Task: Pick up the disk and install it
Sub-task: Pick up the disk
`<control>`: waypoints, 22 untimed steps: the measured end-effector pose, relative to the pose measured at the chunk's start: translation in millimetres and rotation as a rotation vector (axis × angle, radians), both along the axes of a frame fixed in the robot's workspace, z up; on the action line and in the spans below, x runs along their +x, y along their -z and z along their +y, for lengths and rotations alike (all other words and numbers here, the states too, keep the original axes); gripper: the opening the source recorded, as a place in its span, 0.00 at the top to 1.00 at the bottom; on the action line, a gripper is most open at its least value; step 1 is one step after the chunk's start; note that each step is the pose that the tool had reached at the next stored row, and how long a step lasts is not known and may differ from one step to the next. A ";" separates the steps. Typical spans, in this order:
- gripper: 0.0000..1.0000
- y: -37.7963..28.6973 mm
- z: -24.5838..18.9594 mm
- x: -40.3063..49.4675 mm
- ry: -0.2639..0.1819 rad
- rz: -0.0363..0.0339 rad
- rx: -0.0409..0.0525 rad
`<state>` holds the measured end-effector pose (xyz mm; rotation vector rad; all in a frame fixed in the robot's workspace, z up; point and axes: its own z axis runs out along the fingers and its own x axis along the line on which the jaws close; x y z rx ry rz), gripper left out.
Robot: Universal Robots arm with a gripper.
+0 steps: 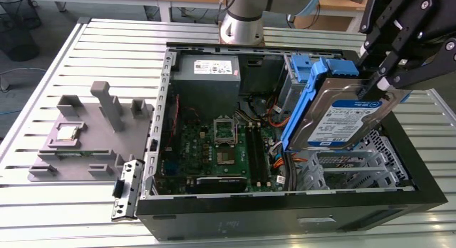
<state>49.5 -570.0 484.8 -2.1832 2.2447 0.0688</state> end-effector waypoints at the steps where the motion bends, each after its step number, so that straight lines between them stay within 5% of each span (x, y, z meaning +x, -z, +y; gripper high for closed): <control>1: 0.65 0.0 0.0 0.0 0.000 0.0000 0.0000; 18: 0.65 3.8 -0.1 0.8 0.000 0.0000 0.0026; 22: 0.65 4.9 -0.1 7.3 0.000 0.0000 0.0028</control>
